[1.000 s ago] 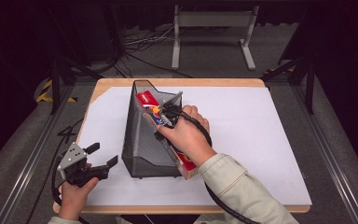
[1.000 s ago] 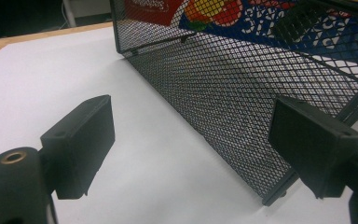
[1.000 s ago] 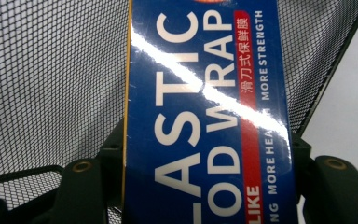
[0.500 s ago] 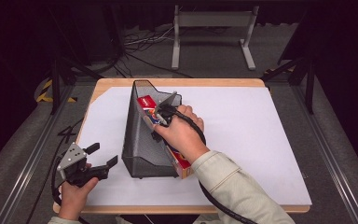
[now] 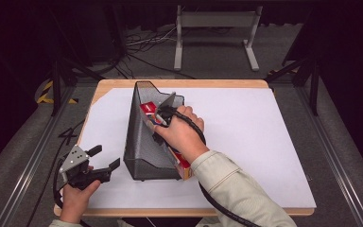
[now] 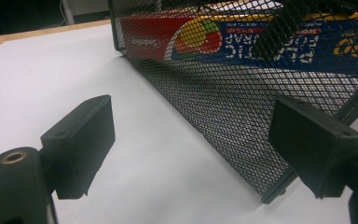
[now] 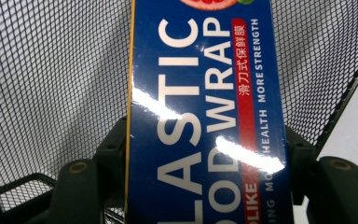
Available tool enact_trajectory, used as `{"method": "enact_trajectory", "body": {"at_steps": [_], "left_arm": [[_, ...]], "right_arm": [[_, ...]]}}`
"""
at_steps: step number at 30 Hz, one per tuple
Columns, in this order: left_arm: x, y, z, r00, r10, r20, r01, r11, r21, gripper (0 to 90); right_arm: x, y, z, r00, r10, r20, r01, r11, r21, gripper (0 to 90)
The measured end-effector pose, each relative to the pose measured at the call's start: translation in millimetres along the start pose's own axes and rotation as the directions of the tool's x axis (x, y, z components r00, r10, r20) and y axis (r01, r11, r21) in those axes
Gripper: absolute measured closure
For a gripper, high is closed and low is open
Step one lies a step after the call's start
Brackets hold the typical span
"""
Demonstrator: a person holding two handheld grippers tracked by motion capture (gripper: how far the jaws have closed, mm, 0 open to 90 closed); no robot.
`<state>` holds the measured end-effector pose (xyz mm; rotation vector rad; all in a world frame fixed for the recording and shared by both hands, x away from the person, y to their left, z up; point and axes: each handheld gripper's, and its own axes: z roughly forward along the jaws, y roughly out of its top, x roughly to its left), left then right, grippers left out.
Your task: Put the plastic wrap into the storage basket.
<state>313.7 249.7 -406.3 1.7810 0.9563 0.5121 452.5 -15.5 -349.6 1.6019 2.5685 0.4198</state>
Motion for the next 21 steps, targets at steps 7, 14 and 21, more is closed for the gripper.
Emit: {"method": "enact_trajectory", "body": {"at_steps": [7, 14, 21], "left_arm": [[-0.1, 0.1, 0.2, 1.0000, 0.002, 0.000, -0.002, 1.0000, -0.001, 15.4], [-0.2, 0.1, 0.3, 1.0000, 0.001, 0.002, -0.001, 1.0000, 0.001, 15.4], [0.3, 0.1, 0.4, 1.0000, -0.001, 0.001, 0.001, 1.0000, 0.003, 15.3]], "right_arm": [[0.2, 2.8, 1.9, 0.9994, -0.022, 0.026, 0.022, 1.000, -0.012, 37.4], [-1.5, 3.3, 2.8, 0.9994, -0.029, 0.019, 0.030, 0.999, -0.012, 36.7], [-4.8, 1.5, 1.1, 0.9988, -0.038, -0.030, 0.037, 0.999, -0.029, 29.4]]}}
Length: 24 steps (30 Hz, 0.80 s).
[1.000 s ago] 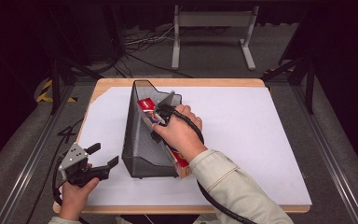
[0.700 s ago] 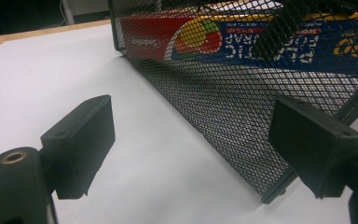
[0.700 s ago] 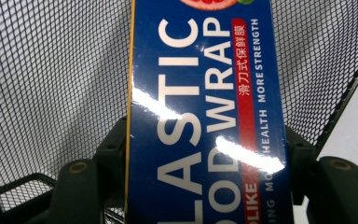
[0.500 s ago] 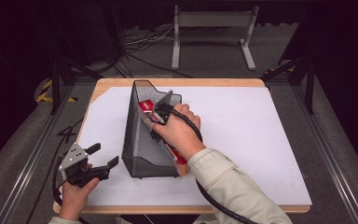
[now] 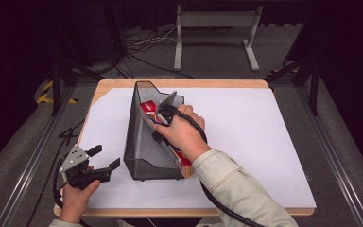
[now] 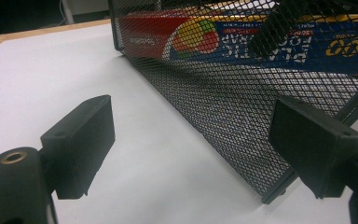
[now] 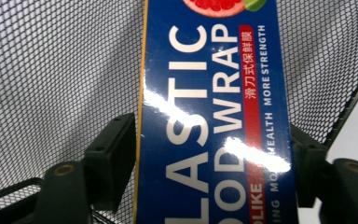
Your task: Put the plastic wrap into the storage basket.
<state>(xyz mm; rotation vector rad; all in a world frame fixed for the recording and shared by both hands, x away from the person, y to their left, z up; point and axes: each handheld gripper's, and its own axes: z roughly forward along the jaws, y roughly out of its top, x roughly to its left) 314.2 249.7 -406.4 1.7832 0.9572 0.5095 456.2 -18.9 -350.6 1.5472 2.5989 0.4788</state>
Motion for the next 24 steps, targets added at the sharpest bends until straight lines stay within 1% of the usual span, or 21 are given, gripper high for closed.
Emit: {"method": "enact_trajectory", "body": {"at_steps": [3, 6, 7, 9, 10, 13, 14, 15, 17, 19, 20, 22, 23, 24], "left_arm": [[0.0, 0.1, 0.1, 1.0000, -0.001, 0.002, 0.001, 1.0000, -0.002, 15.3], [0.4, 0.3, -0.2, 1.0000, 0.001, 0.001, -0.001, 1.0000, 0.002, 15.3], [0.5, 0.4, -0.3, 1.0000, 0.000, 0.003, 0.000, 1.0000, 0.001, 15.2], [0.3, 0.2, -1.1, 1.0000, 0.001, 0.004, -0.001, 1.0000, -0.004, 15.2], [0.3, 0.2, -1.1, 1.0000, 0.001, 0.004, -0.001, 1.0000, -0.004, 15.1], [0.6, -0.4, -3.0, 1.0000, -0.002, 0.000, 0.002, 1.0000, -0.007, 15.1], [0.8, -0.7, -3.3, 1.0000, -0.002, -0.001, 0.001, 1.0000, -0.008, 15.1], [0.8, -0.9, -3.6, 1.0000, -0.004, -0.003, 0.004, 1.0000, -0.007, 15.2], [0.7, -1.0, -3.2, 1.0000, -0.005, -0.003, 0.005, 1.0000, -0.005, 15.1], [-0.2, -0.7, -2.3, 1.0000, -0.001, -0.002, 0.001, 1.0000, -0.007, 15.1], [-0.3, -0.4, -2.2, 1.0000, 0.000, -0.002, 0.000, 1.0000, -0.007, 15.1], [-0.4, -0.2, -1.9, 1.0000, 0.000, -0.001, 0.000, 1.0000, -0.007, 15.1], [-0.5, -0.5, -1.8, 1.0000, 0.000, -0.002, 0.000, 1.0000, -0.005, 15.1], [-0.4, -0.7, -1.8, 1.0000, -0.001, -0.002, 0.001, 1.0000, -0.007, 15.1]], "right_arm": [[0.5, -1.6, -1.8, 1.0000, 0.004, -0.005, -0.004, 1.000, -0.017, 26.1], [0.4, -3.1, -4.6, 1.0000, -0.003, -0.007, 0.003, 0.999, -0.046, 23.7], [0.0, -3.7, -4.9, 0.9999, -0.007, -0.009, 0.006, 0.999, -0.048, 23.0], [-1.0, -5.3, -4.8, 0.9997, -0.024, -0.006, 0.024, 0.998, -0.050, 22.7], [-2.4, -6.5, -5.2, 0.9994, -0.035, -0.001, 0.034, 0.998, -0.061, 22.7], [-5.3, -7.8, -6.8, 0.9990, -0.045, 0.003, 0.045, 0.996, -0.075, 22.4], [-6.5, -8.4, -8.0, 0.9988, -0.049, 0.001, 0.049, 0.995, -0.091, 20.5], [-7.6, -8.7, -9.8, 0.9988, -0.049, -0.007, 0.048, 0.993, -0.109, 19.8], [-9.8, -9.3, -14.4, 0.9975, -0.070, -0.004, 0.069, 0.988, -0.141, 18.7], [-10.9, -10.1, -21.1, 0.9962, -0.086, 0.006, 0.086, 0.979, -0.184, 16.7], [-11.9, -10.7, -24.9, 0.9947, -0.102, 0.010, 0.102, 0.972, -0.213, 16.7], [-12.3, -11.6, -30.0, 0.9943, -0.107, 0.004, 0.104, 0.966, -0.235, 16.7], [-13.0, -12.4, -34.1, 0.9936, -0.113, -0.001, 0.109, 0.960, -0.257, 16.7], [-13.4, -13.2, -37.5, 0.9938, -0.111, -0.007, 0.105, 0.957, -0.270, 16.6]]}}
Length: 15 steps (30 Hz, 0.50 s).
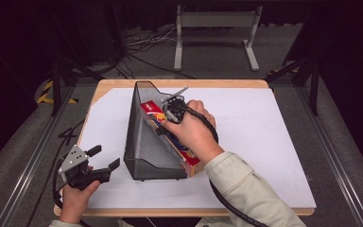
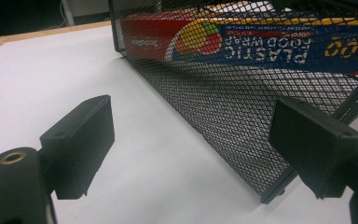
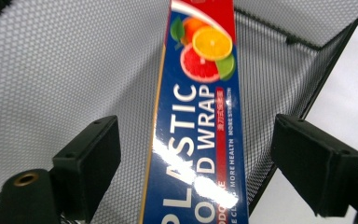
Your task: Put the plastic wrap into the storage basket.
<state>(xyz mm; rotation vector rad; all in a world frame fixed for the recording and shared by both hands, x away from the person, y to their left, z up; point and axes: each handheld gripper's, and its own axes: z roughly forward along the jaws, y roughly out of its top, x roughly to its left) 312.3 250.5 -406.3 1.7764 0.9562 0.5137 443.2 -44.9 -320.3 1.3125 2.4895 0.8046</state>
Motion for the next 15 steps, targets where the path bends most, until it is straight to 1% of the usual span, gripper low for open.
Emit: {"method": "enact_trajectory", "body": {"at_steps": [3, 5, 6, 8, 11, 12, 15], "left_arm": [[1.1, 0.3, -1.4, 1.0000, -0.003, 0.002, 0.003, 1.0000, -0.003, 15.1], [1.4, 0.3, -1.4, 1.0000, -0.001, 0.000, 0.001, 1.0000, -0.004, 15.1], [1.4, 0.4, -1.0, 1.0000, -0.001, -0.001, 0.001, 1.0000, -0.003, 15.1], [0.8, 0.4, -0.1, 1.0000, -0.003, 0.000, 0.003, 1.0000, -0.005, 15.1], [-0.1, 0.6, 0.8, 1.0000, 0.001, -0.002, -0.001, 1.0000, -0.001, 15.1], [0.0, 0.6, 0.9, 1.0000, 0.001, -0.001, -0.001, 1.0000, -0.002, 15.1], [0.4, 0.3, 0.8, 1.0000, 0.001, -0.002, -0.001, 1.0000, -0.003, 15.1]], "right_arm": [[-1.7, -0.4, -9.0, 0.9996, -0.020, -0.021, 0.019, 0.999, -0.046, 16.6], [-3.7, -2.7, -15.8, 0.9973, -0.034, -0.065, 0.028, 0.995, -0.100, 16.6], [-3.9, -3.9, -18.8, 0.9962, -0.042, -0.077, 0.033, 0.992, -0.121, 16.3], [-5.6, -6.9, -24.8, 0.9948, -0.060, -0.082, 0.045, 0.984, -0.174, 16.0], [-6.8, -10.1, -31.6, 0.9919, -0.090, -0.089, 0.068, 0.972, -0.227, 16.0], [-7.2, -11.0, -33.8, 0.9900, -0.109, -0.090, 0.084, 0.966, -0.246, 15.9], [-7.4, -13.9, -40.0, 0.9869, -0.133, -0.091, 0.104, 0.958, -0.269, 14.9]]}}
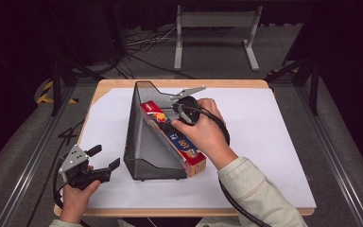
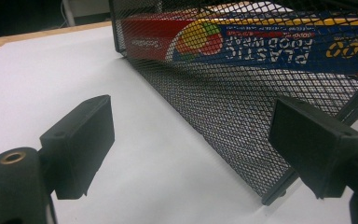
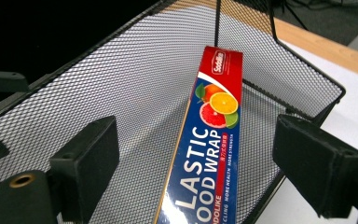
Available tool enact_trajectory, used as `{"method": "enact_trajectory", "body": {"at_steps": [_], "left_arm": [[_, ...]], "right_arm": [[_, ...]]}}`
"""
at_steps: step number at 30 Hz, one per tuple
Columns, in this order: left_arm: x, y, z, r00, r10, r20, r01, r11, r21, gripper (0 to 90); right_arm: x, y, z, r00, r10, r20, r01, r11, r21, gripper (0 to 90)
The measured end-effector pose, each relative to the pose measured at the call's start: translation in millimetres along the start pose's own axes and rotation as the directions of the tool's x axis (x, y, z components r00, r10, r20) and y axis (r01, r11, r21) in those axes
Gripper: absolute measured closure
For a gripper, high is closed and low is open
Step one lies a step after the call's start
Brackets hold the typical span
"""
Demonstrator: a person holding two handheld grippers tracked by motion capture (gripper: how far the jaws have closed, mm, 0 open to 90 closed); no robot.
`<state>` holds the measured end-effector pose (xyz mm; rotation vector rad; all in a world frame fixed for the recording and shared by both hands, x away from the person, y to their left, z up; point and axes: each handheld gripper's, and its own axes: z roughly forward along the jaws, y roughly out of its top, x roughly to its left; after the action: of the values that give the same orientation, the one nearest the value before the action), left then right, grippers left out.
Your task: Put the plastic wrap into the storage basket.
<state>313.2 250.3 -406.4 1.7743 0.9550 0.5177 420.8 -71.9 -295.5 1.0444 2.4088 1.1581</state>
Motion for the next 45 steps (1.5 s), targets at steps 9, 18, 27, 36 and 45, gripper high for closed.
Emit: {"method": "enact_trajectory", "body": {"at_steps": [9, 18, 27, 36, 45], "left_arm": [[0.4, -0.6, -0.9, 1.0000, -0.005, -0.001, 0.005, 1.0000, -0.001, 15.1], [0.3, -0.5, -1.0, 1.0000, -0.005, -0.004, 0.005, 1.0000, 0.000, 15.1], [0.5, -0.5, -0.5, 1.0000, -0.004, -0.006, 0.004, 1.0000, 0.006, 15.1], [0.2, -0.7, -0.3, 1.0000, -0.005, -0.007, 0.005, 1.0000, 0.008, 15.0], [-0.1, -0.5, -1.0, 0.9999, -0.007, -0.010, 0.007, 1.0000, 0.001, 15.0]], "right_arm": [[-6.7, -7.3, -17.4, 0.9989, -0.044, -0.015, 0.043, 0.999, -0.018, 13.7], [-28.7, -23.4, -47.9, 0.9993, -0.038, -0.003, 0.038, 0.999, -0.031, 12.8], [-56.7, -42.1, -80.0, 0.9991, -0.042, 0.002, 0.042, 0.998, -0.055, 12.8], [-77.9, -64.5, -99.0, 0.9984, -0.056, 0.004, 0.056, 0.996, -0.063, 12.8], [-99.9, -85.1, -113.5, 0.9980, -0.057, 0.027, 0.059, 0.994, -0.094, 12.8]]}}
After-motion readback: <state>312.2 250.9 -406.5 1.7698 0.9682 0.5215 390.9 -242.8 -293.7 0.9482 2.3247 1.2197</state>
